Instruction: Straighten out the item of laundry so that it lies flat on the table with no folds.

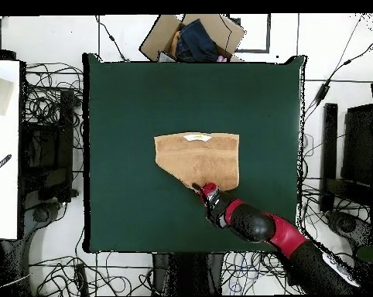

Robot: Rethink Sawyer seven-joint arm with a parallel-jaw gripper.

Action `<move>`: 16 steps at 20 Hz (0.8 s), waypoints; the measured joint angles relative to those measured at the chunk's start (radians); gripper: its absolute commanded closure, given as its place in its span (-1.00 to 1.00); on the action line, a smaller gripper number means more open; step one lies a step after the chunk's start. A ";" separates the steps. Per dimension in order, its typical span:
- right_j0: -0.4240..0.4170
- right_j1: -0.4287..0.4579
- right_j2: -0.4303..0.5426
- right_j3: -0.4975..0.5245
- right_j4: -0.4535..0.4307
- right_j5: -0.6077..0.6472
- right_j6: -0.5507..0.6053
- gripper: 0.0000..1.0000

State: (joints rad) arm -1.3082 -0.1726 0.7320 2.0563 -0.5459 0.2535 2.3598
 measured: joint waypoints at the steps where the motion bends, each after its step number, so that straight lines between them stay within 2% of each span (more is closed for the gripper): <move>1: 0.000 0.003 -0.002 0.000 -0.005 0.000 0.000 1.00; 16: 0.000 0.040 -0.028 -0.014 -0.026 0.000 0.000 1.00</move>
State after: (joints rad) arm -1.3083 -0.1326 0.7044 2.0426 -0.5722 0.2533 2.3598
